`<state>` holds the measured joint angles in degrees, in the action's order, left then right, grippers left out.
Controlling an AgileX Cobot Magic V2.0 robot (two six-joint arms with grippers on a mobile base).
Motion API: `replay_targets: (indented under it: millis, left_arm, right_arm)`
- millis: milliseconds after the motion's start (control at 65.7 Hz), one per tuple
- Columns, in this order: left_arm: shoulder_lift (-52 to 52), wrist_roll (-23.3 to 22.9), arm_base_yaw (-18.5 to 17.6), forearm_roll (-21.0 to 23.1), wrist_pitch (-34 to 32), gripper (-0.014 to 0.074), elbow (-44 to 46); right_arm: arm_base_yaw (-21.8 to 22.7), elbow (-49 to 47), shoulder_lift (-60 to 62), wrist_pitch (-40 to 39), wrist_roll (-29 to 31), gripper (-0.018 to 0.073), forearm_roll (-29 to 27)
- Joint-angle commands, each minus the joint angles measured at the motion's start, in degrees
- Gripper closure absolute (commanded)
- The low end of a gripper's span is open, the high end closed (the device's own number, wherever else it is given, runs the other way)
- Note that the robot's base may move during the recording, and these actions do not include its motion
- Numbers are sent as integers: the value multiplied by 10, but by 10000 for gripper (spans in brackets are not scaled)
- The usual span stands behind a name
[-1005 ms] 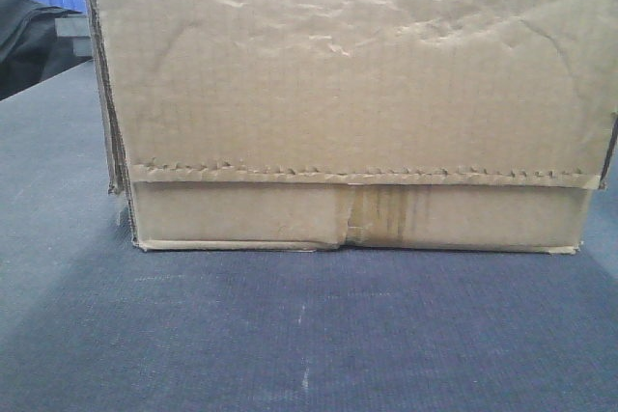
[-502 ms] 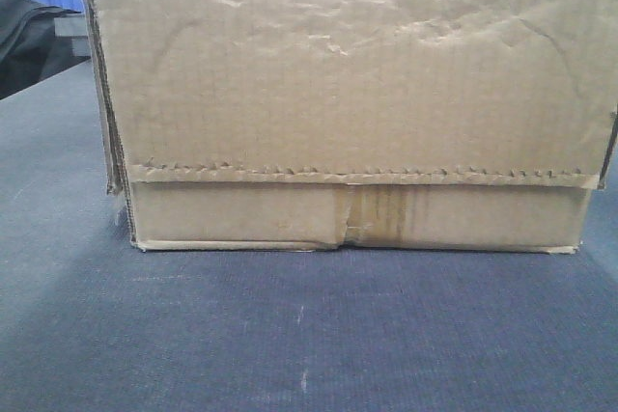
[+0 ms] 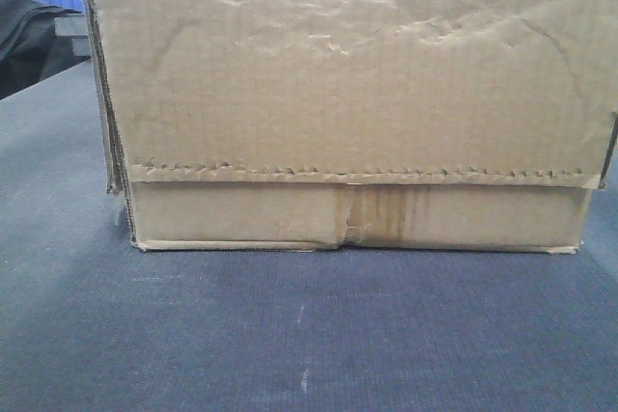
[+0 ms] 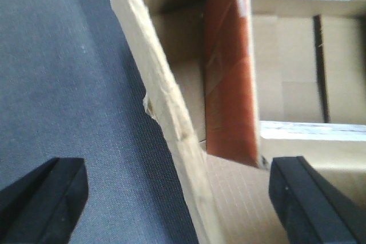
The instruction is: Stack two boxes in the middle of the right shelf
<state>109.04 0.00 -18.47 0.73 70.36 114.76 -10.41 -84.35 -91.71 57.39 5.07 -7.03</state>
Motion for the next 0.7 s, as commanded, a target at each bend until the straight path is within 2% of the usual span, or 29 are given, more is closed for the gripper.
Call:
replay_targets:
  millis: [0,152,304,457,685]
  left_arm:
    - [3,0,-1,0,-4,62,1]
    - [5,0,-1,-19,-4,102,1]
    - [0,0,1,-22,-4,217,1]
    - [-16,0,1,-22,-4,180,1]
    - [-31,-4,1,-23,-4,130,-2]
  right_arm:
    - [-1,-5,-10,-6,6,0,2]
    - [-1,-5,-17,-9,6,7,2]
    - [-1,-5,-19,-9,6,92,2]
    - [-1,-5,-19,-9,6,159,2]
    - [-1,-5,-19,-9,6,159,2]
